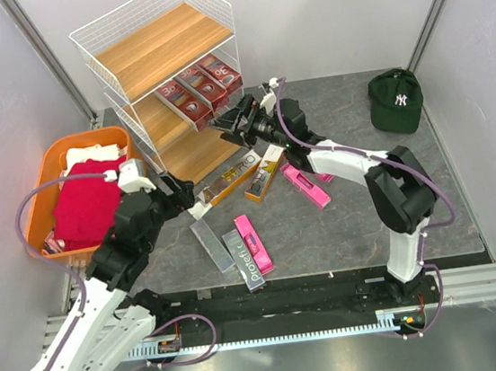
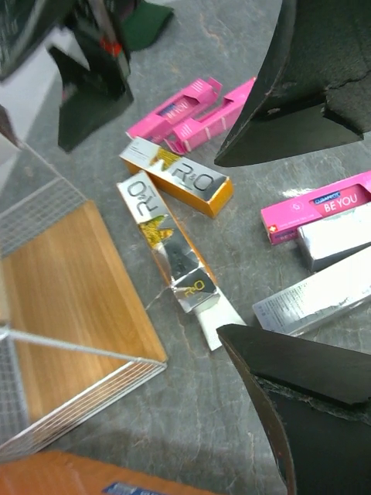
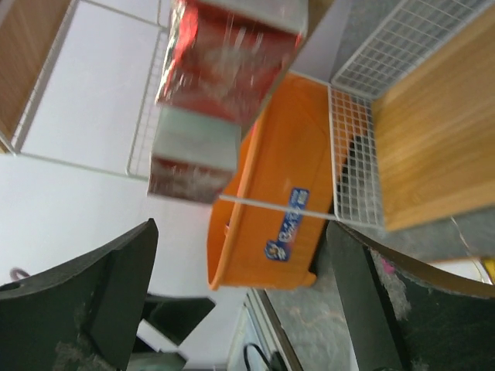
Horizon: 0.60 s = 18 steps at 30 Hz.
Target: Place and organize the toothpastes onto the shelf
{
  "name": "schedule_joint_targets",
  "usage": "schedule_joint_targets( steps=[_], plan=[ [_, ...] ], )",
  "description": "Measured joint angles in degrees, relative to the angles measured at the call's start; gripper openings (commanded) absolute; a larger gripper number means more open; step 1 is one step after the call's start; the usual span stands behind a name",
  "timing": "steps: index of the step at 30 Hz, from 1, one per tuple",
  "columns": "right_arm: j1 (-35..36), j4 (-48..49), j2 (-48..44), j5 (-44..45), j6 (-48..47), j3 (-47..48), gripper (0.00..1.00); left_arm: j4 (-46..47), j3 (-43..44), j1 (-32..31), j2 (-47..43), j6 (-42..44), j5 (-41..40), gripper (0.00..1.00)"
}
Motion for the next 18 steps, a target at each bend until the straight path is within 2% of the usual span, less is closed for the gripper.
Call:
schedule_joint_targets(
  steps=[10, 18],
  plan=[
    [0.0, -16.2, -21.9, 3.8, -15.2, -13.9, 0.98, 2.6, 0.0, 0.0, 19.8, -0.3, 12.5, 0.87],
    [0.0, -26.5, -30.2, 9.5, -24.8, -22.5, 0.98, 8.6, -0.8, -2.9, 30.6, -2.6, 21.0, 0.84]
  ],
)
